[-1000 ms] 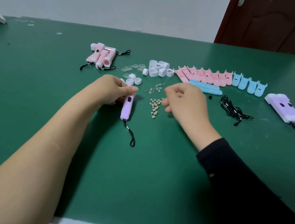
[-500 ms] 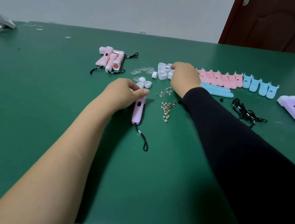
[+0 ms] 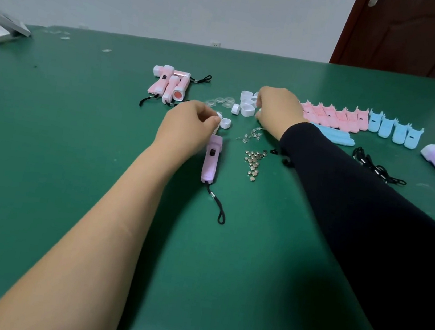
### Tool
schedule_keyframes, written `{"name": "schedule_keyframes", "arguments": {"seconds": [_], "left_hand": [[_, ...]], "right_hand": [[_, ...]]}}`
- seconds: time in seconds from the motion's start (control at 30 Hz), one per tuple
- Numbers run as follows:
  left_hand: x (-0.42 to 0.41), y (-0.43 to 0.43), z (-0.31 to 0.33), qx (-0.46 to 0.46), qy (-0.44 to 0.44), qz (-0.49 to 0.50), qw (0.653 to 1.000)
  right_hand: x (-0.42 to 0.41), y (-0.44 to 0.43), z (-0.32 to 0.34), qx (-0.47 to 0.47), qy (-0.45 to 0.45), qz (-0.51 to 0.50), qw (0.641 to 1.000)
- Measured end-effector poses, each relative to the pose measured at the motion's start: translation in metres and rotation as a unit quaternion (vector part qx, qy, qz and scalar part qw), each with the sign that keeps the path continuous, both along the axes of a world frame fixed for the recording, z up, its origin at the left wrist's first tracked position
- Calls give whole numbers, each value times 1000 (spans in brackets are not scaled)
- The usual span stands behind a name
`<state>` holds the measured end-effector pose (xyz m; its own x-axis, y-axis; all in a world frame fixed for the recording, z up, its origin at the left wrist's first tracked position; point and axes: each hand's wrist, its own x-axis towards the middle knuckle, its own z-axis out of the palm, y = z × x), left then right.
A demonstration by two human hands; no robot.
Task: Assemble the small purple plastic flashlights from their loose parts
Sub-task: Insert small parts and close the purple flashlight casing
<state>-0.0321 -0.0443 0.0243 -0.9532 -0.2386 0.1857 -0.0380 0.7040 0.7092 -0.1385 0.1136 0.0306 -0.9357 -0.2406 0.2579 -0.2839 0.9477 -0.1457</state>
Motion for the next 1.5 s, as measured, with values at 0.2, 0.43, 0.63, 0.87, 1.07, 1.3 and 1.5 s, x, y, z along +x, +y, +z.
{"name": "schedule_keyframes", "arguments": {"seconds": [0.2, 0.43, 0.63, 0.87, 1.07, 1.3, 1.5], "left_hand": [[2, -2, 4, 101, 101, -19, 989], [2, -16, 13, 175, 162, 39, 970], [-1, -26, 9, 294, 134, 76, 943], [1, -29, 14, 369, 157, 58, 914], [-1, -30, 15, 422, 134, 17, 896], [1, -17, 13, 376, 106, -27, 920], [15, 15, 13, 287, 56, -152, 944]], "right_hand": [[33, -20, 31, -376, -293, 92, 874], [26, -41, 36, -431, -320, 92, 839], [-1, -70, 24, -137, -176, 58, 973], [-17, -99, -2, 16, -93, 22, 995], [-17, -91, 15, -202, -94, 40, 974], [51, -33, 42, -648, -238, 155, 706], [92, 10, 31, -590, -197, 129, 772]]}}
